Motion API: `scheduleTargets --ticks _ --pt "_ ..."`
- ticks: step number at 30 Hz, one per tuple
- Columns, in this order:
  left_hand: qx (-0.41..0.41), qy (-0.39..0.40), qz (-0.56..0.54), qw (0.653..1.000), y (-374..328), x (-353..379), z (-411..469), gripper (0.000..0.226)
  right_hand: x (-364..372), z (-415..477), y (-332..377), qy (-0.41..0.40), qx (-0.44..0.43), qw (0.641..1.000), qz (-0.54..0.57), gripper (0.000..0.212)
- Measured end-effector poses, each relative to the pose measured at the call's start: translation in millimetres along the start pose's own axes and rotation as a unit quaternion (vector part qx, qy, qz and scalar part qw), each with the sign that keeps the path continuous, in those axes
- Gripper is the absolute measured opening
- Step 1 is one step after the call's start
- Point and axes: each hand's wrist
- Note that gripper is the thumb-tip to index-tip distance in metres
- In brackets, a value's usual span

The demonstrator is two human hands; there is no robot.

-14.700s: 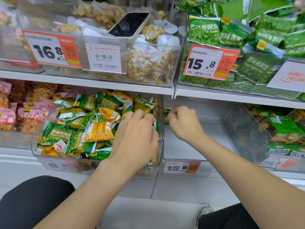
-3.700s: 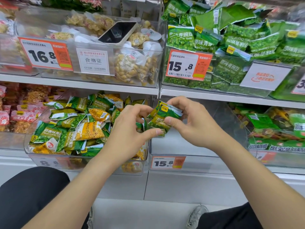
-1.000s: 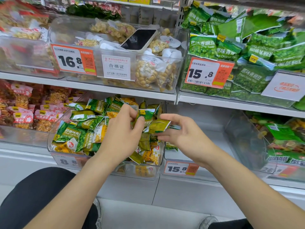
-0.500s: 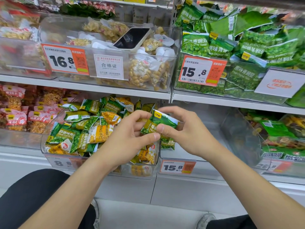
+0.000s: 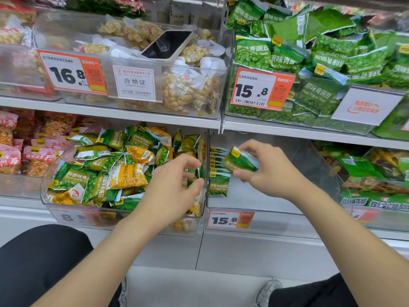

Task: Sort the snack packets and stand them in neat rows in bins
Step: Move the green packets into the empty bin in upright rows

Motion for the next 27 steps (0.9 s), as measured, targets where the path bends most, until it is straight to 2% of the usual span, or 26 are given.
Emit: scheduleTargets --ticks 3,7,10,13,16,22,27 --pt "0.028 0.015 0.072 0.997 -0.3 8.2 -0.6 0.041 22.2 4.9 -19.7 0.094 0.053 0.990 -0.093 0.056" --pt "0.034 0.047 0.135 0.989 -4.1 16.0 1.6 0.056 50.8 19.7 -29.9 0.173 0.070 0.978 -0.093 0.064" --pt "0.029 0.062 0.149 0.986 -7.2 19.7 4.6 0.055 68.1 27.9 -37.0 0.201 0.074 0.971 -0.103 0.064" --pt "0.024 0.068 0.147 0.987 -7.6 19.8 8.0 0.050 74.6 31.2 -37.6 0.189 0.081 0.972 -0.112 0.063" --pt "0.020 0.071 0.144 0.987 -7.7 18.4 8.1 0.045 76.8 34.4 -36.8 0.164 0.098 0.974 -0.123 0.073" --pt "0.019 0.076 0.135 0.988 -8.4 18.3 7.3 0.039 84.0 36.7 -29.4 0.133 0.073 0.985 -0.088 0.060" --pt "0.045 0.079 0.134 0.987 -9.1 15.5 3.9 0.046 85.3 29.3 -29.8 0.104 0.126 0.984 -0.066 0.078"
Point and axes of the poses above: each hand's wrist, its own z-axis towards the middle knuckle, its own x-axis out of the palm, y = z × x, and after that the axes turned 14 degrees about z, right-handed
